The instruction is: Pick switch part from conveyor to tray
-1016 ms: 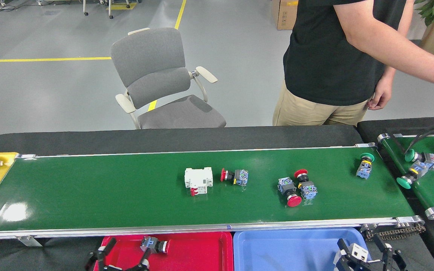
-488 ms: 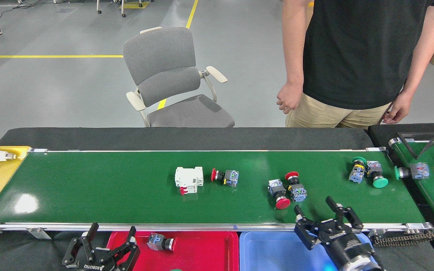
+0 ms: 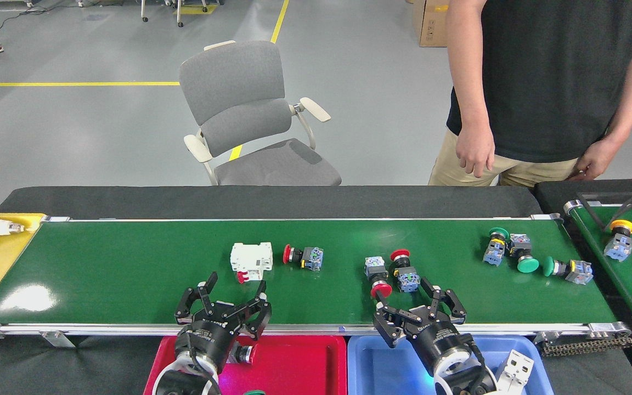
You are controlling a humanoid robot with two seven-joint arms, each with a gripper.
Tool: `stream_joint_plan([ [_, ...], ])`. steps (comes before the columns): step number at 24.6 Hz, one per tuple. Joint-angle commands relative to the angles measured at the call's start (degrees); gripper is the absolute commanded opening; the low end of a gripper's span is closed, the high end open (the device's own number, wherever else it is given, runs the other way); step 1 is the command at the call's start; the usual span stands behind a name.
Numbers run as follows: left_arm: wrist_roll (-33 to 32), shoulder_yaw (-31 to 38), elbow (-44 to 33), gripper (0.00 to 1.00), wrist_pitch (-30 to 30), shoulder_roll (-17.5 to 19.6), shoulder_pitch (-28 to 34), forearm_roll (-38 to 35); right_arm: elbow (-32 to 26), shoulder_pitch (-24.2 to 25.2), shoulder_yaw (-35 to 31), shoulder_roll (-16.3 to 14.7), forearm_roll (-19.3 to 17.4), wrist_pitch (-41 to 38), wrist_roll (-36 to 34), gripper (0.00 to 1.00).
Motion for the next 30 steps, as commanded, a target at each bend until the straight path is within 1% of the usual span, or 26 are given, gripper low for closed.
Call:
stream_joint_plan([
  [1,0.1,0.7,0.9,1.00,0.4,0.0,-1.5,-0.4,-0.1,-1.5,0.2,0.4,0.1,0.5,0.0,0.99],
  [3,0.2,1.0,3.3,1.00,1.0,0.0,-2.5,-0.4,0.4,-1.9,0.6,0.4,0.1,0.5,0.0,0.99],
  [5,0.4,1.0,6.5,1.00,2.7,0.1,-4.3,-0.3,2.6,-3.2,0.7,0.9,0.1,0.7,0.0,0.98],
  [7,0.5,1.1,9.5,1.00,3.4,0.2,-6.2,-0.3,5.4,-5.3,0.8,1.7,0.2,1.1,0.0,0.94],
  [8,0.5,1.3,10.8,1.00,3.4,0.3,-7.2,-0.2,6.9,-6.6,1.1,2.2,0.2,1.9,0.0,0.88],
  [9,0.6,1.8,11.5,1.00,3.4,0.3,-7.8,-0.2,8.1,-7.6,1.6,2.3,0.2,2.4,0.0,0.77],
  [12,0.6,3.6,13.5,1.00,3.3,0.3,-9.0,-0.2,11.3,-10.3,3.7,2.3,0.2,2.7,0.0,0.42],
  [14,0.6,3.7,14.8,1.00,3.4,0.2,-9.4,-0.2,12.2,-10.8,4.7,2.3,0.1,2.6,0.0,0.28],
  [17,0.6,3.8,16.4,1.00,3.5,0.2,-10.1,-0.2,12.3,-10.8,6.0,2.3,0.1,2.6,0.0,0.14],
  [20,0.6,3.9,17.8,1.00,4.5,0.3,-11.7,-0.1,11.9,-10.8,6.1,2.4,0.0,2.2,0.0,0.09],
  [22,0.6,4.2,19.6,1.00,5.5,0.5,-13.3,-0.1,11.2,-10.7,6.8,2.3,-0.1,1.9,-0.1,0.07],
  [24,0.7,4.9,21.3,1.00,6.4,0.5,-14.7,-0.1,8.6,-10.1,7.9,1.9,-0.2,0.7,-0.3,0.05],
  [26,1.2,5.5,22.3,1.00,7.4,0.7,-15.5,-0.1,3.9,-8.1,9.1,1.7,-0.2,-3.6,-0.3,0.05],
  [28,1.4,5.7,23.0,0.98,8.4,1.3,-15.5,-0.1,-1.7,-4.6,9.2,1.5,-0.2,-11.2,0.0,0.05],
  [29,1.4,5.7,23.4,0.96,9.0,1.5,-15.5,-0.1,-3.3,-3.3,9.2,1.3,-0.2,-14.2,0.1,0.05],
  [30,1.7,5.7,23.9,0.89,9.9,1.5,-15.5,-0.1,-5.2,-1.6,9.4,1.2,-0.2,-18.1,0.1,0.05],
])
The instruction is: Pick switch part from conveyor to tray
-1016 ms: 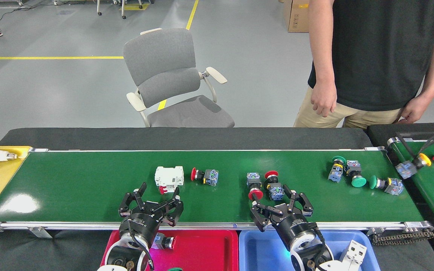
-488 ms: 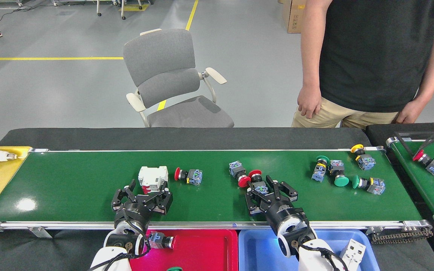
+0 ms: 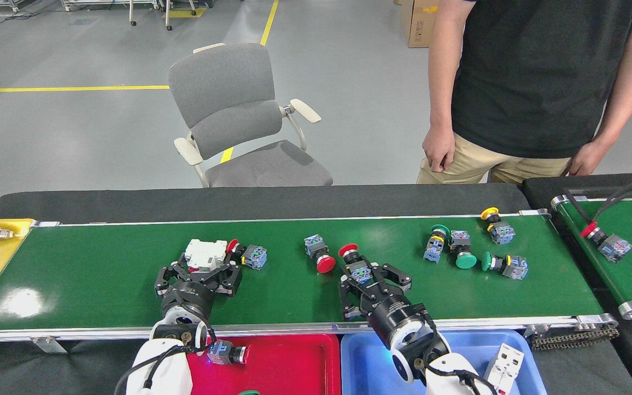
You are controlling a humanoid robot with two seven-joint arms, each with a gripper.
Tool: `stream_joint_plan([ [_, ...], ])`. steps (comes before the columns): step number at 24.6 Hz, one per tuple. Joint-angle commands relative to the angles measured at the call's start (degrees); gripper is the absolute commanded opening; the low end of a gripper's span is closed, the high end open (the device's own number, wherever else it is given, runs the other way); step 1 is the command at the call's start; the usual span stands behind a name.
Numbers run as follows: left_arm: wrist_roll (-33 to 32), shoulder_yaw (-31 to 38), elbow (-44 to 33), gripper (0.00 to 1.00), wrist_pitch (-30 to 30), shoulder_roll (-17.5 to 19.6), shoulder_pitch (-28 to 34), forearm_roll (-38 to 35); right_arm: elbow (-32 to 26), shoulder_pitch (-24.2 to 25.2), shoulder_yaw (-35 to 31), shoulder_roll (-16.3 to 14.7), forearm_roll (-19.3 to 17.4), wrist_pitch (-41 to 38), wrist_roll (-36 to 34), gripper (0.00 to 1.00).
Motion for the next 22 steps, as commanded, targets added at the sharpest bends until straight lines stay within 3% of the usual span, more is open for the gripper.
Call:
stream_joint_plan([
  [1,1.5,0.0,0.0,0.73,1.2,0.3,-0.9,0.1,-3.2,1.7,0.5,-0.2,0.0,-10.1,0.1,0.09],
  [2,2.9,0.0,0.0,0.52,0.9,0.3,-0.4,0.4,-3.9,3.1,1.2,-0.2,0.2,-13.3,0.1,0.33],
  [3,4.6,-0.2,-0.2,0.36,0.5,0.3,0.2,0.5,-4.1,4.0,2.1,-0.2,0.9,-15.0,0.3,0.83],
  [4,6.2,-0.3,-0.6,0.26,-0.5,0.3,1.1,0.6,-4.3,4.6,3.0,-0.2,1.7,-16.0,0.6,1.00],
  [7,9.0,-0.4,-6.6,0.16,-6.8,0.5,4.7,0.7,-5.6,5.9,4.6,-0.2,1.9,-16.1,0.7,1.00],
  [11,9.0,-0.3,-21.5,0.15,-17.0,3.4,14.8,0.8,-9.0,7.0,2.0,-0.1,1.2,-15.1,0.5,1.00],
  [15,8.6,-0.5,-33.7,0.16,-28.5,3.4,24.4,0.6,-13.8,14.1,-16.3,0.6,0.6,-10.6,0.2,1.00],
  [18,8.5,-1.1,-37.6,0.21,-33.2,3.2,28.0,0.4,-16.2,18.7,-30.4,2.4,-1.5,-6.7,0.1,1.00],
  [20,8.0,-4.0,-38.8,0.24,-34.7,2.7,29.3,0.1,-16.2,19.6,-34.8,4.4,-1.5,-2.0,0.0,1.00],
  [22,7.0,-10.4,-38.9,0.28,-34.3,2.2,29.5,-0.1,-16.2,19.8,-35.6,3.2,-1.4,4.3,0.1,1.00],
])
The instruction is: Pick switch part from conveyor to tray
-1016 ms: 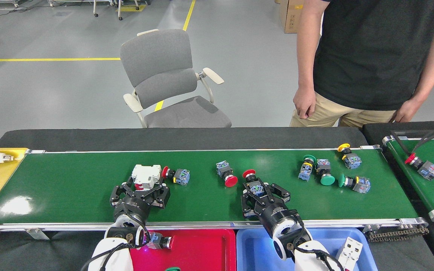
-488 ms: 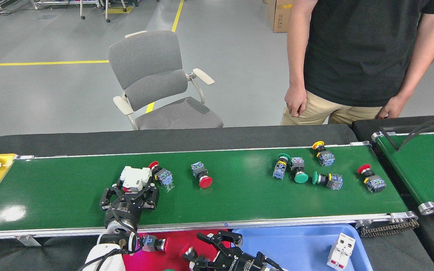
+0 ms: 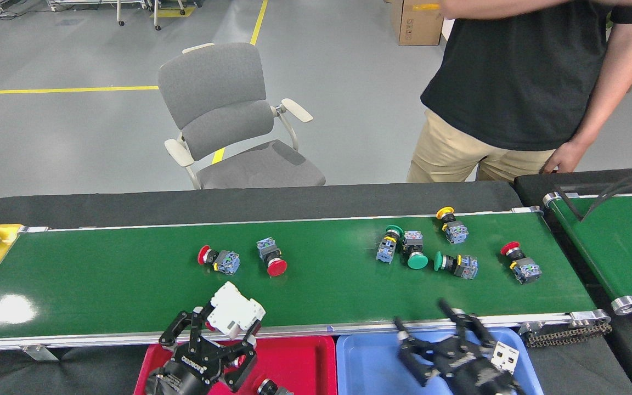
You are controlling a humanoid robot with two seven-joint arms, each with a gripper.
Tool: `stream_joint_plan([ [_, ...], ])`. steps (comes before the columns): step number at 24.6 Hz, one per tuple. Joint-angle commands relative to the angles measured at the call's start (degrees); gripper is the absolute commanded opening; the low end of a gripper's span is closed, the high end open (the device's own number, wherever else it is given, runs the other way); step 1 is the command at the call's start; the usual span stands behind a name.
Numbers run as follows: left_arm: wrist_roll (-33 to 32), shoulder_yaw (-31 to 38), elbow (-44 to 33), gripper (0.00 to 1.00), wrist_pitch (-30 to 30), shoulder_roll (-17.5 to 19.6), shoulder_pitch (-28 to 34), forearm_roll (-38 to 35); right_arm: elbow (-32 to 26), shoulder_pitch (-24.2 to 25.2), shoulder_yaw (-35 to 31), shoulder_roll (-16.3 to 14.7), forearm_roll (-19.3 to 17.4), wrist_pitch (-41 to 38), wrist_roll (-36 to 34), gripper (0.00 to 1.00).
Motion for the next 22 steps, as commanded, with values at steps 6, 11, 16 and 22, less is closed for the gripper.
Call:
stream_joint_plan([
  [6,-5.2,-18.1,0.0,0.37,10.2,-8.1,-2.7,-4.2,-0.6,-2.4,1.0,-3.3,0.6,9.7,1.5,1.00],
  [11,-6.0,-24.6,2.2,1.00,19.1,-9.0,-3.9,-4.5,3.1,-8.4,6.1,-3.2,5.6,10.1,3.2,1.00],
  [16,-5.8,-24.7,1.6,1.00,19.2,-9.1,-3.6,-4.0,5.0,-10.5,7.3,-3.4,6.1,9.7,6.9,1.00],
  [22,-5.7,-24.3,0.4,1.00,20.0,-8.9,-2.2,-4.0,5.1,-10.5,7.3,-4.8,5.9,9.5,7.0,1.00],
])
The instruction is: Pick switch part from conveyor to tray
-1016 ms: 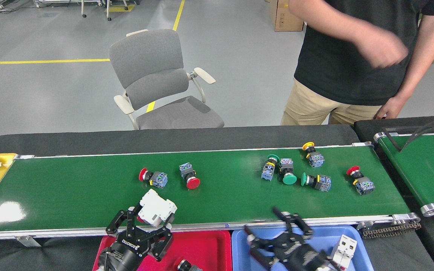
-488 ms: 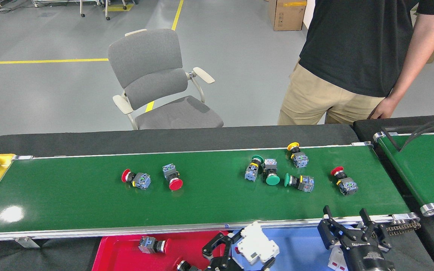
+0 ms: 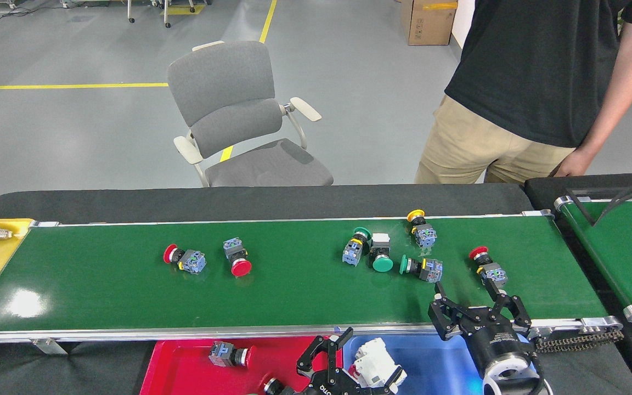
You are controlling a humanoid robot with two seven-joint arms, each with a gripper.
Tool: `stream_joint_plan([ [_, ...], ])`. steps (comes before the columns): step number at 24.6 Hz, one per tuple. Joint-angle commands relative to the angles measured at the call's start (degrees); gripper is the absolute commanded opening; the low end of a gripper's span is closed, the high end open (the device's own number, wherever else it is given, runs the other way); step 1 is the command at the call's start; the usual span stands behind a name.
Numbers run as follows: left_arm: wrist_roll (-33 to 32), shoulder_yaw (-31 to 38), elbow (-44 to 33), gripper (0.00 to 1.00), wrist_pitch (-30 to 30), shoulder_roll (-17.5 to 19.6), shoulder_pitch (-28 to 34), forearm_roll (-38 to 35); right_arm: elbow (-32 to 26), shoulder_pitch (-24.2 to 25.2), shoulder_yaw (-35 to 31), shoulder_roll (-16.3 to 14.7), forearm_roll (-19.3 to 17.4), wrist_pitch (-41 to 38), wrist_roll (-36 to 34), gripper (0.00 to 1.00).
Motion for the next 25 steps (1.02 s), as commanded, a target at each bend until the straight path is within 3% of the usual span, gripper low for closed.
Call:
stream_joint_plan([
  [1,0.6,-0.7,-1.7,1.00,1.9,-1.6,1.4,0.0,-0.2,-0.9,0.0,-1.2,-0.1,-0.6,0.2,1.00],
  [5,0.6,9.4,-4.4,1.00,7.1,-0.9,1.8,0.0,-0.1,-1.0,0.4,-1.9,-0.2,-6.6,0.3,1.00],
  [8,0.6,23.1,-3.8,1.00,6.5,-0.3,2.6,0.1,-0.1,-1.2,0.8,-1.4,-0.2,-10.3,0.4,1.00],
  [12,0.7,35.2,-2.8,1.00,3.6,3.7,3.0,0.7,2.9,-4.6,5.0,-1.5,-0.1,-10.4,1.1,1.00],
  [15,0.6,38.0,1.1,1.00,1.5,5.0,0.5,3.1,6.9,-8.4,6.6,-1.3,-0.1,-10.4,1.1,1.00],
  [22,0.6,40.2,20.9,1.00,2.2,5.7,-16.9,3.3,16.7,-15.2,12.7,-0.1,0.0,-8.4,1.1,1.00],
  [25,0.6,41.2,27.8,1.00,3.0,6.1,-23.3,3.2,21.8,-18.6,14.9,1.8,0.0,-7.0,1.0,0.88],
])
